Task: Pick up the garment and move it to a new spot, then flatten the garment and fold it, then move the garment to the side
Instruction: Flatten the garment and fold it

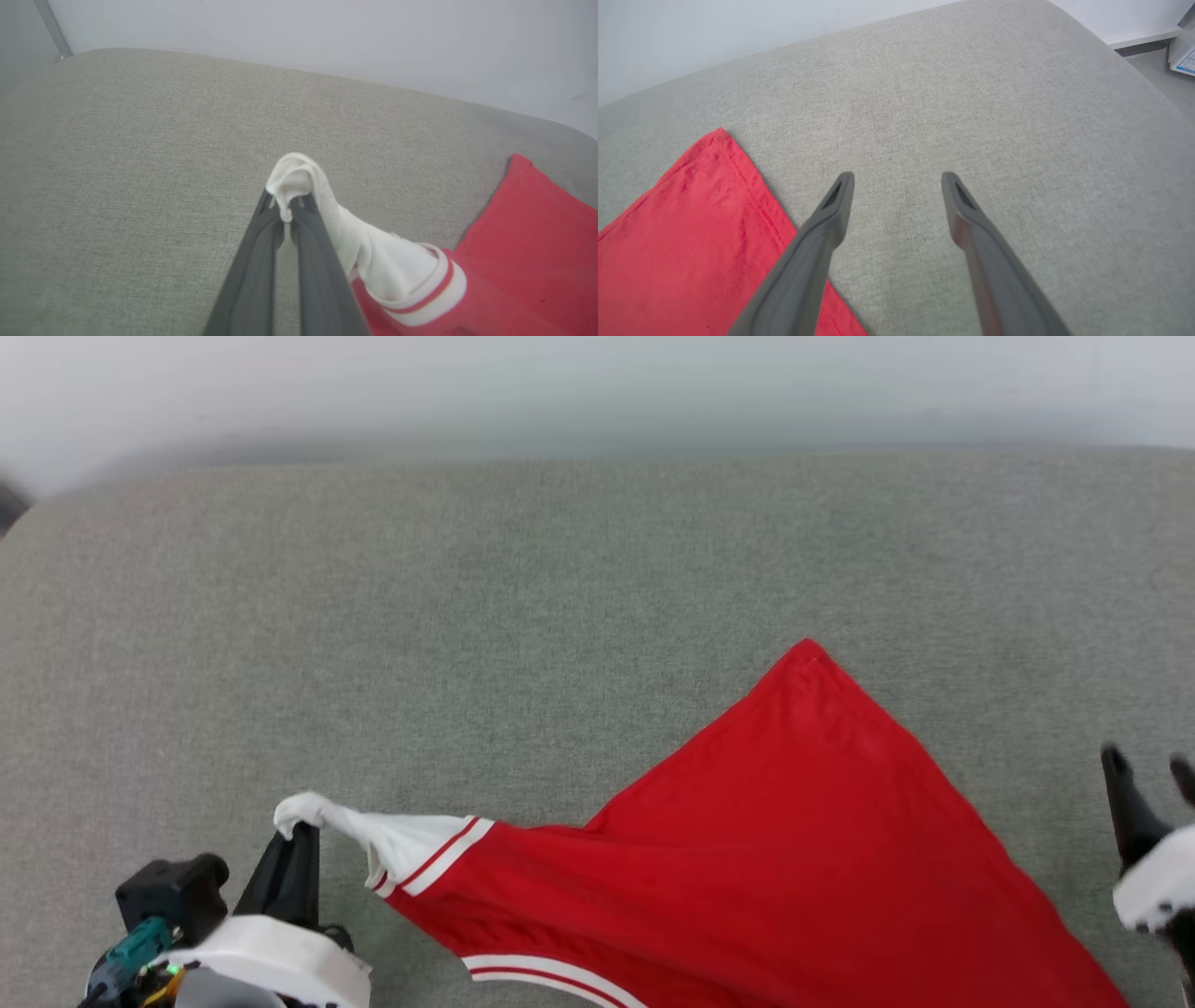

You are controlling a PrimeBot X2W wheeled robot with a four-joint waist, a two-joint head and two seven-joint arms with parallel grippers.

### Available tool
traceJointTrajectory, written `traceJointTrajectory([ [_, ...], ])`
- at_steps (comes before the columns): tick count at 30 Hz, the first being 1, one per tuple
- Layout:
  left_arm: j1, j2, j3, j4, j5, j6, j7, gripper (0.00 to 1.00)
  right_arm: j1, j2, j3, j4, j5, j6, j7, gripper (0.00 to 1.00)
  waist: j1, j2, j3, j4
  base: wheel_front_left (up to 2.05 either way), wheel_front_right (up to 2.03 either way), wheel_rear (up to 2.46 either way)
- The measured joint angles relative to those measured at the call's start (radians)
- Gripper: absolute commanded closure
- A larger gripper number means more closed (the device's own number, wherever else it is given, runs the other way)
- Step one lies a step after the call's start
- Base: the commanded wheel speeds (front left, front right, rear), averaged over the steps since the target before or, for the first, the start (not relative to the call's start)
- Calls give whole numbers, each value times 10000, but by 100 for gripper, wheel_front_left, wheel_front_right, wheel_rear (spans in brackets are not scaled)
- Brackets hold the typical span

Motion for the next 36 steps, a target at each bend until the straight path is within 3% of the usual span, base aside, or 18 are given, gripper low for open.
traceJointTrajectory([
  [4,-576,27,-180,-184,184,-188,4,100,-1399,0,418,295,-33,2,-1034,0,1,0,497,117,0,0,0],
  [8,-1110,-77,-374,-194,305,-391,-8,100,-2770,-130,1116,568,-132,2,-721,0,3,-1,1017,316,0,0,0],
  [12,-1689,-224,-581,-113,387,-637,-88,100,-4023,-397,1887,706,-184,2,907,0,3,0,1490,581,0,0,0],
  [21,-2530,-596,-947,420,481,-1122,-370,100,-5660,-899,3271,792,-59,2,6539,0,3,0,2291,1258,0,0,0],
  [24,-2767,-738,-1018,612,477,-1243,-470,100,-5651,-945,3705,846,-12,2,7446,0,3,0,2518,1465,0,0,0],
  [30,-2983,-955,-1147,1005,380,-1471,-640,100,-5646,-1110,3979,1035,253,-2,8084,0,2,0,2834,1789,0,0,0],
  [31,-3007,-974,-1162,1062,378,-1496,-667,100,-5669,-1149,3994,1064,278,-2,8167,57,2,0,2859,1824,0,0,0],
  [32,-3029,-984,-1177,1127,376,-1511,-683,100,-5691,-1174,4008,1095,336,-2,8255,98,1,0,2871,1852,0,0,0],
  [36,-3071,-989,-1191,1358,305,-1584,-711,100,-5680,-1177,4257,1151,491,-2,8287,100,2,0,2739,1838,0,0,0],
])
